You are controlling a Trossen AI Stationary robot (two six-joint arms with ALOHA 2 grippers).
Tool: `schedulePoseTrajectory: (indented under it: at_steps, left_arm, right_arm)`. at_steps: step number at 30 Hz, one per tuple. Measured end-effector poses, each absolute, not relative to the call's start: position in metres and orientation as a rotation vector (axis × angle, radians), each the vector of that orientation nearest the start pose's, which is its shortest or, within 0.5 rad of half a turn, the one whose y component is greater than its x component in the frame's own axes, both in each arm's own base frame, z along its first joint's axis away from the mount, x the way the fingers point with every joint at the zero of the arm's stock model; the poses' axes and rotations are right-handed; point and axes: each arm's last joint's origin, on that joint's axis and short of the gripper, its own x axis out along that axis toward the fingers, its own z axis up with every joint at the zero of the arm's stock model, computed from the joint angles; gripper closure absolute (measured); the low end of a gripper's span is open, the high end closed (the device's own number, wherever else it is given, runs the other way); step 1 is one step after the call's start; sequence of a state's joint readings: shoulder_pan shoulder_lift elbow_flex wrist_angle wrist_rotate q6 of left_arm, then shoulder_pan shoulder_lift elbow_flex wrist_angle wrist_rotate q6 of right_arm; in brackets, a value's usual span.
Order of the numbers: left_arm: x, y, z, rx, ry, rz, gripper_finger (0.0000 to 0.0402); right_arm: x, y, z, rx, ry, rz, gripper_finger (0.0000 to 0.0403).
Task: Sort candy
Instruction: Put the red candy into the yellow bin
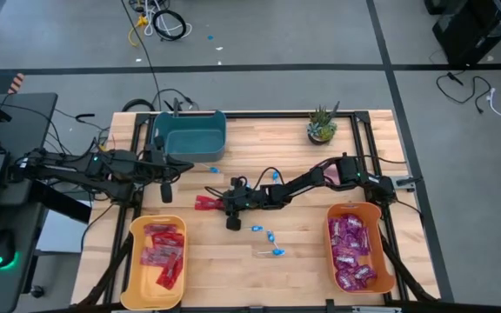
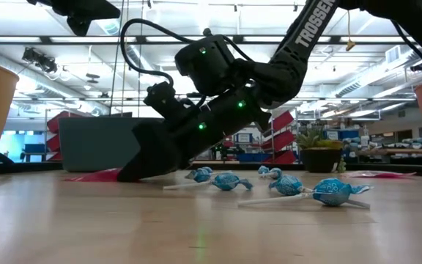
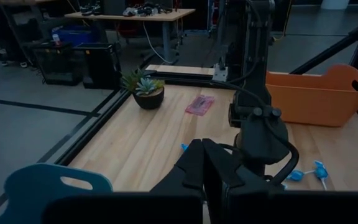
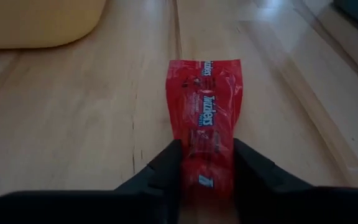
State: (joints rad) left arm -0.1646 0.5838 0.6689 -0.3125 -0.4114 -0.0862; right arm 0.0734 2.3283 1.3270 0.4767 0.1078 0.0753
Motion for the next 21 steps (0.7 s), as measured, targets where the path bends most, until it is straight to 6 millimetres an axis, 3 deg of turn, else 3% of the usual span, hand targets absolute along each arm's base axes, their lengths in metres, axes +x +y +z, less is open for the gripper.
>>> schedulePoseTrajectory:
  at_steps: [11, 21]
  left_arm:
    - [0.131, -0.01, 0.309, -0.023, 0.199, 0.255, 0.0401]
    - [0.131, -0.01, 0.313, -0.033, 0.164, 0.254, 0.0402]
  right_arm:
    - [0.466, 0.033, 0.082, -0.015, 0.501, -0.024, 0.0319]
    - [0.467, 0.032, 0.108, -0.023, 0.436, -0.025, 0.0352]
